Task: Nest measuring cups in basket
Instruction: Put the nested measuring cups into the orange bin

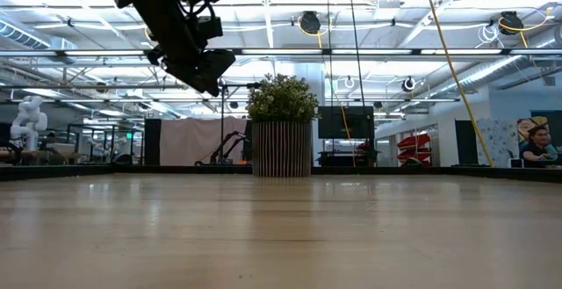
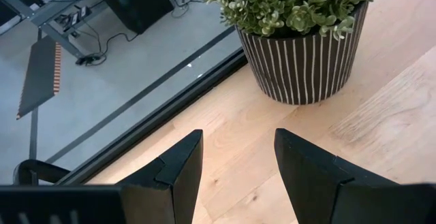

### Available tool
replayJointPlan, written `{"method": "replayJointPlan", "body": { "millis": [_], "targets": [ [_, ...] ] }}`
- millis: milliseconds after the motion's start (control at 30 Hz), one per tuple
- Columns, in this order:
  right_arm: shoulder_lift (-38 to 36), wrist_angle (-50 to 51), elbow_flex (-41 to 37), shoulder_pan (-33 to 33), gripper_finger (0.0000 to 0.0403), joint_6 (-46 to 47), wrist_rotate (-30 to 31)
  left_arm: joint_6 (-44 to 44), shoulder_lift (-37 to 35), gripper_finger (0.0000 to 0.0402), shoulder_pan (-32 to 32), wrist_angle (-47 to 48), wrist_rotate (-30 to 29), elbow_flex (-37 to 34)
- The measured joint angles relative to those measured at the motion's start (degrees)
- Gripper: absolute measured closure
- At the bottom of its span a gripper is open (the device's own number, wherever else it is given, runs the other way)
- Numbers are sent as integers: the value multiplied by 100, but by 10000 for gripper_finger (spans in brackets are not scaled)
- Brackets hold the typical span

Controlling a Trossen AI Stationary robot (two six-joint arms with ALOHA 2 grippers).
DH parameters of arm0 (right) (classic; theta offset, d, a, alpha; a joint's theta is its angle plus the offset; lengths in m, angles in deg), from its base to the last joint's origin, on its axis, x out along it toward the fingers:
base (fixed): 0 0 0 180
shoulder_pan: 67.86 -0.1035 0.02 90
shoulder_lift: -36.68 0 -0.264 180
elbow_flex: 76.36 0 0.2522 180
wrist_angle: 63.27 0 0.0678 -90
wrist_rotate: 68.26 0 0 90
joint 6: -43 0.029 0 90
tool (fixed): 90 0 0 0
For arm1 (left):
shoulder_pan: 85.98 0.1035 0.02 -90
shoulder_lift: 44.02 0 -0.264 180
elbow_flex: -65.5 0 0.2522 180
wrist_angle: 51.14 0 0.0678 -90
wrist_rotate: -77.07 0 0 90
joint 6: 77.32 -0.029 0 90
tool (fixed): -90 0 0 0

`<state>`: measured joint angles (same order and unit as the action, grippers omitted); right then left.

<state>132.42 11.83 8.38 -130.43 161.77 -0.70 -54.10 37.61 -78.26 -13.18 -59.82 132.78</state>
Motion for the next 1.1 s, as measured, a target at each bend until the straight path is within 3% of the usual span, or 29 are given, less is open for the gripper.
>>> {"method": "replayJointPlan", "body": {
  "millis": [367, 533, 667, 1100],
  "targets": [
    [0, 7, 0, 26, 272, 465, 11, 0, 2, 215, -11, 4, 0, 0],
    [0, -33, -24, 26, 192, 609, 4, -1, 0, 215, -11, 4, 0, 0],
    [-8, -294, -189, 34, 160, 610, -21, -10, 0, 215, -11, 6, 1, 0],
    [-174, -388, -341, 28, 170, 488, 50, -42, 0, 215, -11, 19, 2, 0]
  ]
}}
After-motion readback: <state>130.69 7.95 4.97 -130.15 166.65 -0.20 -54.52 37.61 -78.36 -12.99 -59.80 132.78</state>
